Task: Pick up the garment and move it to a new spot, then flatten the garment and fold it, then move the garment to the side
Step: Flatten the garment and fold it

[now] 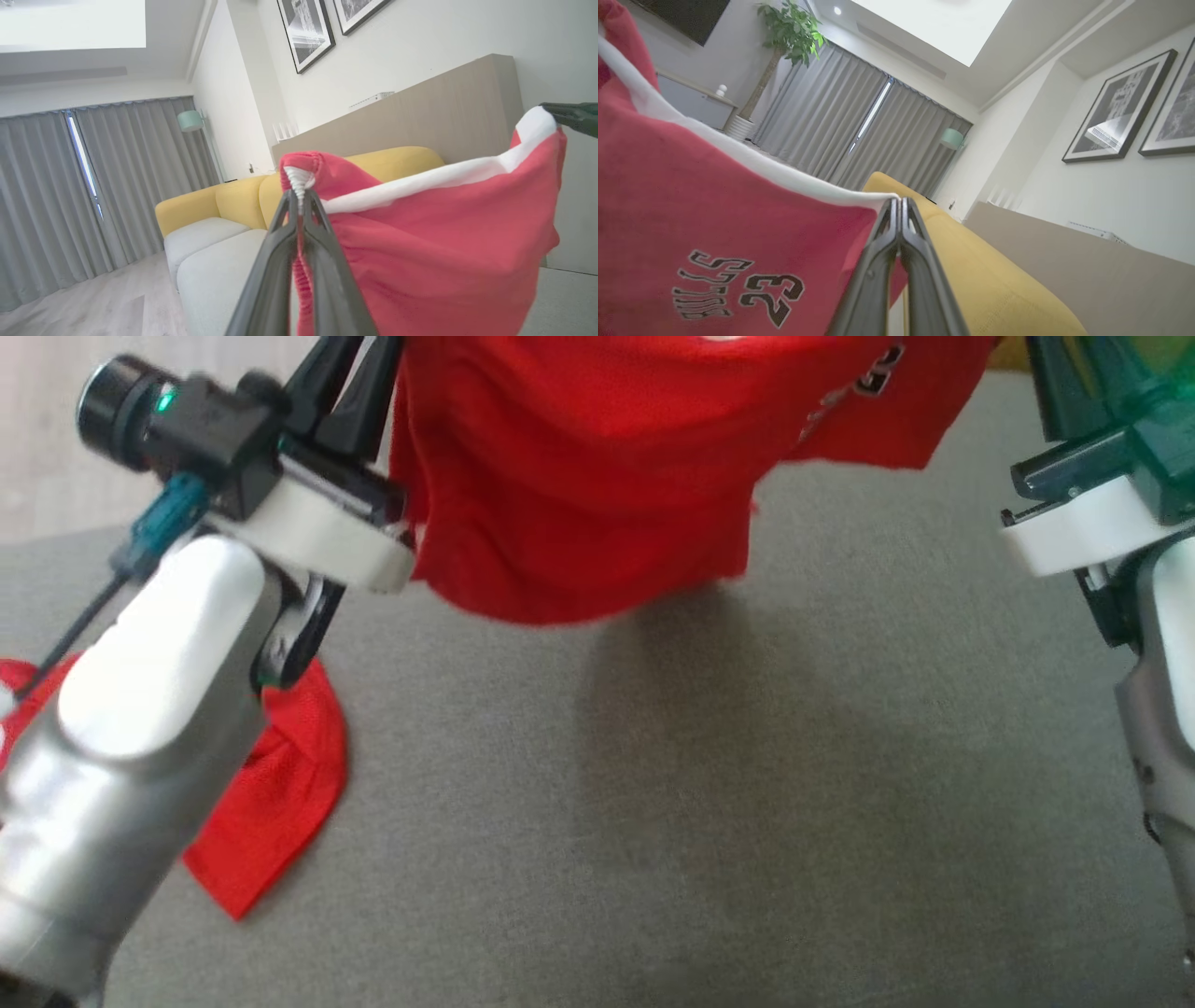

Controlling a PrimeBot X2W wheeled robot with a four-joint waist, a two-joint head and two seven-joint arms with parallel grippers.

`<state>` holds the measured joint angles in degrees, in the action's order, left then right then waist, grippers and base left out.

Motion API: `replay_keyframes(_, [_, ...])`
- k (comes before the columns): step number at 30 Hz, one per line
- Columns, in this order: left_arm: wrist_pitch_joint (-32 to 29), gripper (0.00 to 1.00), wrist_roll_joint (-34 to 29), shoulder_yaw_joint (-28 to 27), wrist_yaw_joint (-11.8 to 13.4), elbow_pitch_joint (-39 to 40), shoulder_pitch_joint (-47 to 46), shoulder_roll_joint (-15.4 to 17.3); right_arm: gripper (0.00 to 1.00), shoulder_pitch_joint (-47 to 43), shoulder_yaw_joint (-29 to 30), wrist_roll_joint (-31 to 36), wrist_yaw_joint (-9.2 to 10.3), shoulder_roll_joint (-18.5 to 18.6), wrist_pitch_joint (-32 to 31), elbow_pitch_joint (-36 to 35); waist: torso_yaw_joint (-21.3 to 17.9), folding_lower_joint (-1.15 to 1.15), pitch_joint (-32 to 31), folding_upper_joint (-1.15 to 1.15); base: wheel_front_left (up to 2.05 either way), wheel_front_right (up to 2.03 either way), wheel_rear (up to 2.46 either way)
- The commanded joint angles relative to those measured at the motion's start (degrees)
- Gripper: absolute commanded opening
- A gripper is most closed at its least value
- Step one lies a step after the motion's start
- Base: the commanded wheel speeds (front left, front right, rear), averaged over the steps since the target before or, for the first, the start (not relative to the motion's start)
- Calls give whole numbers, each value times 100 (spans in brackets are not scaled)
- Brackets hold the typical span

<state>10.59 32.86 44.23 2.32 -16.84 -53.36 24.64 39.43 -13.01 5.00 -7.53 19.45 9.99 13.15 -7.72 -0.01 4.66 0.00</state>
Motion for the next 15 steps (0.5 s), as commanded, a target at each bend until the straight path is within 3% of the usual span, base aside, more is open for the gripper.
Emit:
replay_keyframes(1, [-55, 0, 25, -321, 133, 340, -51, 338, 0, 121, -93, -80, 4, 141, -99, -306, 71, 1, -196, 0, 0, 0, 0])
replay_keyframes(8, [-282, 0, 108, -590, 707, 1699, 555, 884, 0, -262, -200, -392, 4, 589, -644, -1194, 45, 1, -469, 0, 0, 0, 0])
replay_keyframes(15, [-766, 0, 276, -856, 1291, 3287, 1136, 1411, 0, -903, 45, -636, 4, 892, -1369, -2447, 30, 1, -414, 0, 0, 0, 0])
